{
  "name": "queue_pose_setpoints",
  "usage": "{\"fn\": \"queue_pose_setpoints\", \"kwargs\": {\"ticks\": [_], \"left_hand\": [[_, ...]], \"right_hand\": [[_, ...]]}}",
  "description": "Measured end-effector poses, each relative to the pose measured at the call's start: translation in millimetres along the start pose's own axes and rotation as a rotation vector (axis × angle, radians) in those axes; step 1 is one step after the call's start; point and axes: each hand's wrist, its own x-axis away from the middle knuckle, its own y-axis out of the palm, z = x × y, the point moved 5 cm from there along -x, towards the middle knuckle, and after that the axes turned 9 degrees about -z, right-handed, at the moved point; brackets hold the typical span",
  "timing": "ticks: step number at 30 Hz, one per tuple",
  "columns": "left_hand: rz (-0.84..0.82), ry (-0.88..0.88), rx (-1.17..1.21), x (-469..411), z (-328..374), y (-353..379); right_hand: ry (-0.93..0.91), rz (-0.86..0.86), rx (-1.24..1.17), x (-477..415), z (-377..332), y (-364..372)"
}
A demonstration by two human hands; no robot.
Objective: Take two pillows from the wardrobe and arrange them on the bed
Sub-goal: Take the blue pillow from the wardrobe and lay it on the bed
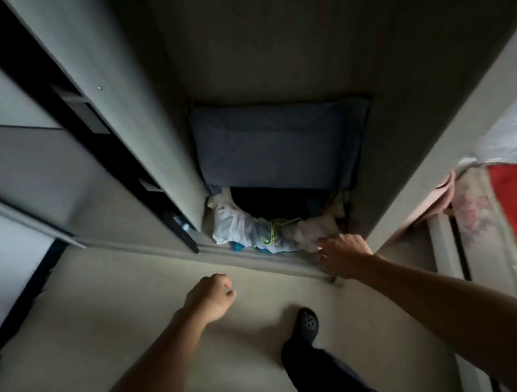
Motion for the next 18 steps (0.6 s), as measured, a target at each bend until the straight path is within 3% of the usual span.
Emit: {"fn": "queue_pose_setpoints", "kwargs": {"ticks": [11,18], "left_hand": [[-0.035,-0.007,0.091,-188.3,-24.8,-48.2],[0.014,0.036,0.023,-303.3,-14.2,-100.7]], "right_hand": [[0.132,-0.150,-0.093,-216.8,1.2,17.3],[0.172,0.012,-0.140,-324.9,52.1,-30.6]]}}
